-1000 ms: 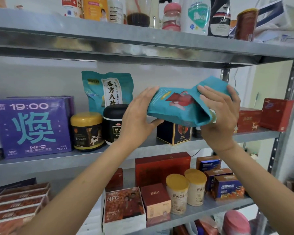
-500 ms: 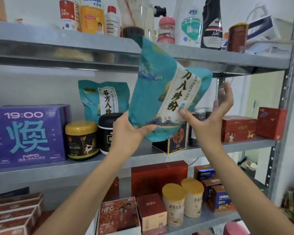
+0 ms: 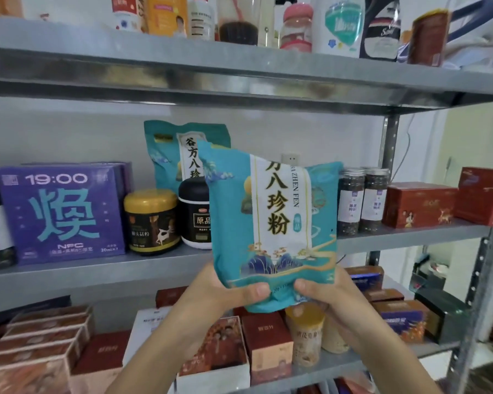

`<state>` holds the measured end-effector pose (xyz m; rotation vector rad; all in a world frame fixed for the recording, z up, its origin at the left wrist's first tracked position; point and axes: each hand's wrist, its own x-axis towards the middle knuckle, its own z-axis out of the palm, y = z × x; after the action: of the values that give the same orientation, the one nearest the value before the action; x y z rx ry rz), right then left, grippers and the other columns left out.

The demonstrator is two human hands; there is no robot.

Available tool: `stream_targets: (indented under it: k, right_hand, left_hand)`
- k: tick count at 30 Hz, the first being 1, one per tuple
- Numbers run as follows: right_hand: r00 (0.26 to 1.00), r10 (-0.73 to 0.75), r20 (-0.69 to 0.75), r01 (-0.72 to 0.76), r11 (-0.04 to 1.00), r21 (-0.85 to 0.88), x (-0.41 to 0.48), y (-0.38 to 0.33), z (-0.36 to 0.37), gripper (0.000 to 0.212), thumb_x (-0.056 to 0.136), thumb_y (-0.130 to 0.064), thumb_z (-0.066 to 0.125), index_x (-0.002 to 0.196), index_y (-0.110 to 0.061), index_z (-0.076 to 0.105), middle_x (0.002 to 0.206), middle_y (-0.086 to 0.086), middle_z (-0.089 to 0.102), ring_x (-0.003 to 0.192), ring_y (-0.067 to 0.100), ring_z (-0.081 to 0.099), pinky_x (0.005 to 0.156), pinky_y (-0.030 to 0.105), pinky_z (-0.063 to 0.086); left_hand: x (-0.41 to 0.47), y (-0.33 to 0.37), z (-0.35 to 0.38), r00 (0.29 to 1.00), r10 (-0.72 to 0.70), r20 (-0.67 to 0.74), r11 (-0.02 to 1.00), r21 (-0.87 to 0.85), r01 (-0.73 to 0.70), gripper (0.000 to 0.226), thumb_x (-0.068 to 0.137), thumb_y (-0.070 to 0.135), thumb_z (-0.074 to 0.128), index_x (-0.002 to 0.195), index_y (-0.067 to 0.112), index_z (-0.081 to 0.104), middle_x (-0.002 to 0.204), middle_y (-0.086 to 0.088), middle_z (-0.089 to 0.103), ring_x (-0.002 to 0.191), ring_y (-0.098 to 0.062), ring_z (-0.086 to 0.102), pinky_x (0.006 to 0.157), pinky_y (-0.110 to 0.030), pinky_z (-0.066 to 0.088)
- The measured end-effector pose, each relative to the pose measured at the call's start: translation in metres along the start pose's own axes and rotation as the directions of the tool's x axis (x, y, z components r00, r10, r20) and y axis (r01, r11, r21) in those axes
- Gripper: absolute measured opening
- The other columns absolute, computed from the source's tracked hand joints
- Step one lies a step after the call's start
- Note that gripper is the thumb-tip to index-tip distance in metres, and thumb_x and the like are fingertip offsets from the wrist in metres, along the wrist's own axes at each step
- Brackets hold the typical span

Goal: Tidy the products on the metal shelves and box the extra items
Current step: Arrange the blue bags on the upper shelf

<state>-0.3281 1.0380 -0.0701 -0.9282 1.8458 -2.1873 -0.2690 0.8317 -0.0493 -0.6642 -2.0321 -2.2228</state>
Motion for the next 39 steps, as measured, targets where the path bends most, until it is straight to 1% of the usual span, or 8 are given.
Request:
stream_targets:
  k: [6,11,16,22,26,31,35,39]
  right_hand:
    - [0.974,0.154,-0.165,-0.137,0.985,0.106,-0.032,0.045,0.017,0.053,0.048,-0.030,0.088,0.092,-0.003,0.075,0.099,0.019,0.073,0.054,0.014,0.059,0.036,0.019,0.039]
    - [0.969,0.184,-0.165,-0.164,0.978,0.129,-0.051,0.064,0.028,0.038,0.058,-0.021,0.085,0.095,-0.024,0.078,0.097,0.014,0.074,0.062,0.018,0.065,0.039,0.023,0.046]
    - [0.968,0.236,-0.083,-0.235,0.972,0.025,-0.065,0.067,0.027,0.072,0.050,-0.049,0.093,0.112,-0.016,0.073,0.118,0.003,0.070,0.110,0.018,0.066,0.082,0.022,0.054]
    - [0.964,0.202,-0.171,-0.191,0.979,0.077,-0.073,0.074,0.032,0.059,0.047,-0.026,0.093,0.103,-0.022,0.075,0.108,0.011,0.073,0.100,0.027,0.070,0.076,0.029,0.057]
    - [0.954,0.209,-0.213,-0.200,0.978,0.063,-0.080,0.076,0.036,0.067,0.035,-0.036,0.097,0.097,-0.021,0.077,0.100,0.012,0.075,0.093,0.027,0.072,0.072,0.029,0.057]
    - [0.943,0.263,-0.204,-0.255,0.965,0.064,-0.086,0.079,0.043,0.063,0.046,-0.024,0.088,0.104,-0.006,0.072,0.105,0.015,0.073,0.100,0.033,0.069,0.081,0.038,0.058]
    - [0.941,0.327,-0.087,-0.329,0.944,-0.014,-0.087,0.066,0.038,0.079,0.043,-0.029,0.092,0.115,-0.012,0.063,0.108,0.005,0.074,0.099,0.022,0.071,0.075,0.029,0.058]
    - [0.968,0.214,-0.128,-0.208,0.976,0.058,-0.083,0.058,0.038,0.068,0.043,-0.029,0.095,0.107,-0.025,0.073,0.107,0.010,0.074,0.099,0.027,0.071,0.076,0.031,0.058]
  left_hand:
    - [-0.023,-0.036,0.006,0.974,-0.137,-0.179,0.989,-0.074,0.125,0.053,0.058,-0.003,0.087,0.104,0.019,0.076,0.108,-0.009,0.074,0.100,-0.026,0.071,0.074,-0.028,0.058]
    - [-0.042,-0.055,0.009,0.946,-0.165,-0.278,0.984,-0.113,0.138,0.055,0.045,0.000,0.091,0.095,0.022,0.078,0.101,-0.010,0.075,0.093,-0.027,0.073,0.070,-0.031,0.060]
    - [-0.057,-0.066,0.007,0.906,-0.188,-0.379,0.981,-0.125,0.151,0.039,0.048,0.006,0.082,0.084,0.019,0.080,0.092,-0.012,0.076,0.082,-0.026,0.074,0.060,-0.026,0.057]
    - [-0.071,-0.075,-0.003,0.928,-0.242,-0.282,0.970,-0.086,0.227,0.061,0.048,0.009,0.090,0.105,0.008,0.071,0.099,-0.009,0.076,0.089,-0.024,0.074,0.066,-0.025,0.058]
    - [-0.079,-0.073,-0.016,0.944,-0.311,-0.109,0.948,-0.108,0.300,0.076,0.048,0.017,0.095,0.117,0.013,0.066,0.113,-0.011,0.072,0.103,-0.030,0.070,0.077,-0.032,0.058]
    - [-0.078,-0.071,-0.013,0.946,-0.271,-0.178,0.952,-0.197,0.235,0.062,0.041,0.013,0.095,0.100,0.018,0.075,0.108,-0.017,0.073,0.097,-0.035,0.071,0.071,-0.037,0.059]
    - [-0.077,-0.073,-0.009,0.943,-0.231,-0.241,0.958,-0.225,0.178,0.058,0.041,0.002,0.090,0.096,0.011,0.076,0.102,-0.021,0.073,0.094,-0.038,0.071,0.069,-0.041,0.060]
    - [-0.070,-0.075,-0.002,0.949,-0.228,-0.218,0.961,-0.206,0.184,0.053,0.044,-0.009,0.083,0.092,0.012,0.077,0.098,-0.020,0.074,0.088,-0.035,0.073,0.065,-0.037,0.059]
